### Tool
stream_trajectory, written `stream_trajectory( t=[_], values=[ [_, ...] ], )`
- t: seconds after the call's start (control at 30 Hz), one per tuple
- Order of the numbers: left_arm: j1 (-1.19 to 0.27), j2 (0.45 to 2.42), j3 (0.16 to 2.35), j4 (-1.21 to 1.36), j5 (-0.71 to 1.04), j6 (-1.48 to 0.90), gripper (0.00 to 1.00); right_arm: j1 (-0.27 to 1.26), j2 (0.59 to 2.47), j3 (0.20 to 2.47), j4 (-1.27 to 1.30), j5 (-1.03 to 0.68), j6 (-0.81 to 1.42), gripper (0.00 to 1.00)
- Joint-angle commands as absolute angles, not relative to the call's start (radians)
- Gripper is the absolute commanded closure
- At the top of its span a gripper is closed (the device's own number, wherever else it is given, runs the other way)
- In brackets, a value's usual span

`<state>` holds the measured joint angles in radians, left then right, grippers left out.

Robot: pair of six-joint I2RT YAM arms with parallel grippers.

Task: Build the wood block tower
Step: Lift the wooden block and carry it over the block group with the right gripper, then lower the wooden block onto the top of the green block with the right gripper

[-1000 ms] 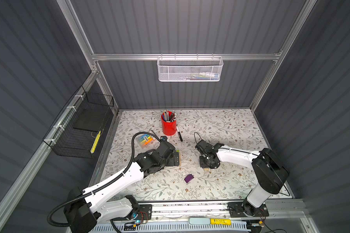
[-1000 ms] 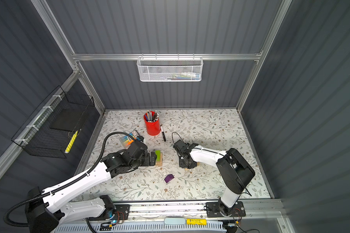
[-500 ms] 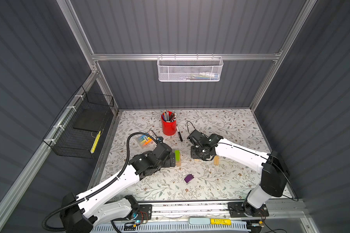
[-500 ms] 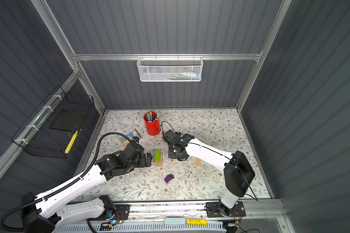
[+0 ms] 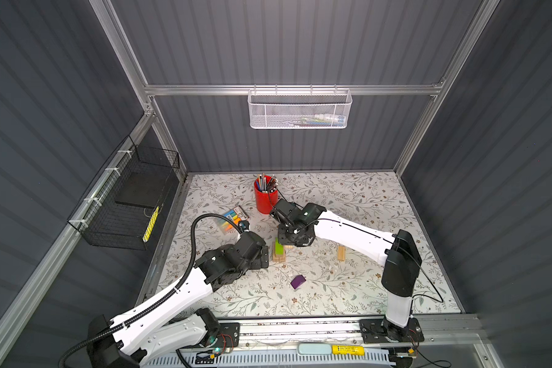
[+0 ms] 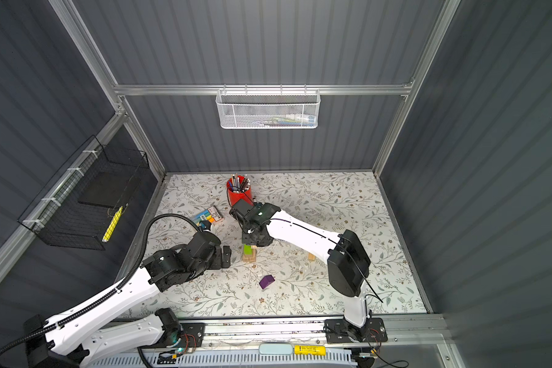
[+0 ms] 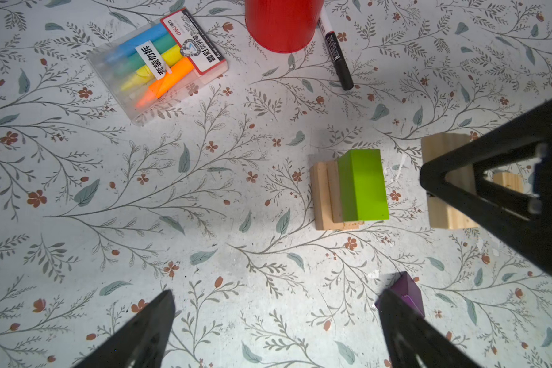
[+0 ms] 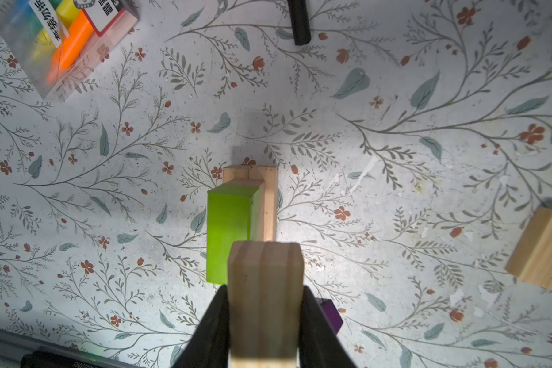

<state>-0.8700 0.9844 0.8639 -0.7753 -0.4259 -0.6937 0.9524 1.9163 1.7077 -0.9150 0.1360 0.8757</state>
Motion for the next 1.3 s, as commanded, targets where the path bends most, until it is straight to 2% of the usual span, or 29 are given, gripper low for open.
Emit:
stream_trajectory(
  t=[0.0,0.97,1.27],
  values=[
    [-0.873,0.967,0.846,-0.82,-0.466,-0.725,0.0,0.969,1.959,1.766,-0.959,0.162,0.902,0.72],
    [-0.874,0.931,0.822,-0.847,-0.508,-0.746,0.0,0.997,2.121,1.903,-1.015,0.209,0.937,0.7],
    [-0.874,0.939,0.829,-0.844,-0.507,-0.744,0.0,0.998,2.149,1.92,-1.017,0.196,0.929,0.66]
  ],
)
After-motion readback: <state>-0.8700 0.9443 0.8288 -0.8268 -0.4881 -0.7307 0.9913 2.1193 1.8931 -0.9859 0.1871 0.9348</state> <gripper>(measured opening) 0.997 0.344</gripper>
